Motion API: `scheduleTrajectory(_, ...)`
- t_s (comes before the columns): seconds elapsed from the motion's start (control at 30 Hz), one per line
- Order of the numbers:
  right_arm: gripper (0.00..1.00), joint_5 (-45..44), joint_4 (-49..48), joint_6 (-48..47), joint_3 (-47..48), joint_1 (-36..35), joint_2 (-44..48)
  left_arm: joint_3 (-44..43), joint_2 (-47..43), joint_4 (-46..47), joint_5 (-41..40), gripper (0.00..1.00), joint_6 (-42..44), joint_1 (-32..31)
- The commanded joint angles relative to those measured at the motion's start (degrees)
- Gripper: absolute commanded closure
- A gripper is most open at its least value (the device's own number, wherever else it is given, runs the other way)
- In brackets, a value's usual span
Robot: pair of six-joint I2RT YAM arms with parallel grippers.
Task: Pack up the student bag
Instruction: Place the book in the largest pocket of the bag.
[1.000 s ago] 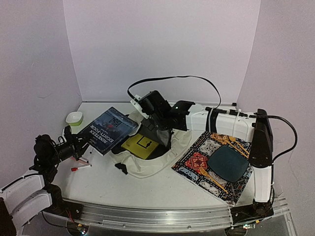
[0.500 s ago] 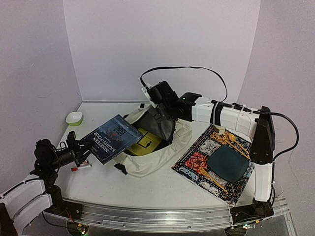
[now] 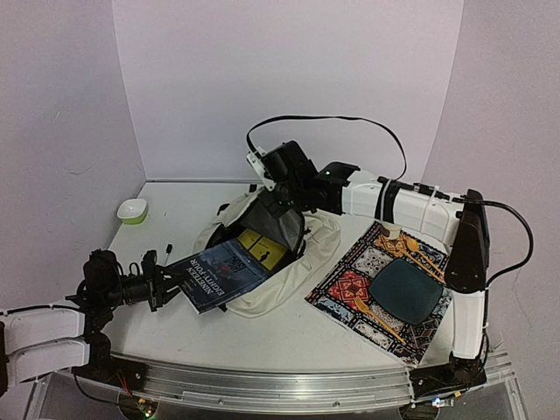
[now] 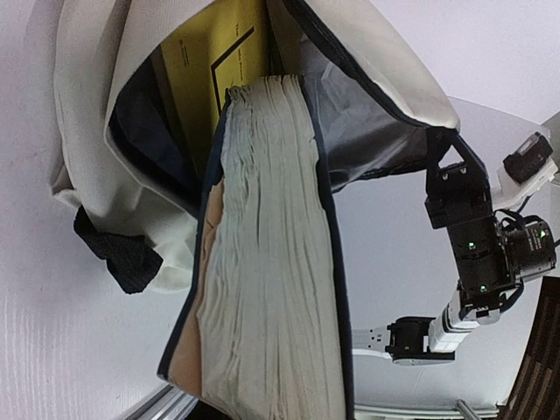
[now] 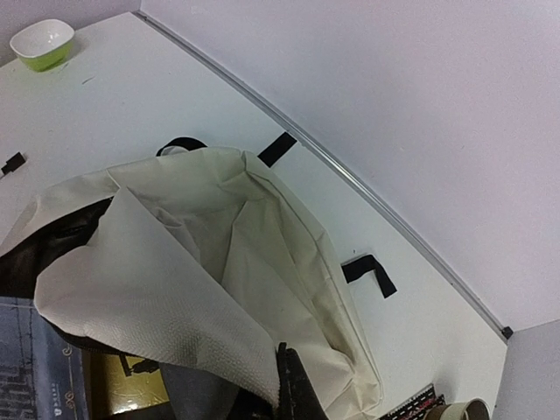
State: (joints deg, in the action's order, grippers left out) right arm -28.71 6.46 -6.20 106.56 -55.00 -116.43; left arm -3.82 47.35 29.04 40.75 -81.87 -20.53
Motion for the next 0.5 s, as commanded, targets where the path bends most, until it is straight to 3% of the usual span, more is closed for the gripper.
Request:
scheduleTrajectory(0.0,1.00,3.3,-3.2,1.1,0.0,0.2,6.2,-4.9,1.4,7.8,-1.5,1.00,1.3,-0.2)
scheduleTrajectory(0.2,1.00,11.3,-8.1,1.1,-5.9,0.1,9.9,-8.5,3.4,7.8,-6.4,1.00,2.6,-0.3)
scheduleTrajectory(0.47,1.00,16.7,-11.2,1.5,-9.3,-0.4,13.1,-17.2,14.8,7.8,-7.2,1.00,4.8,-4.1)
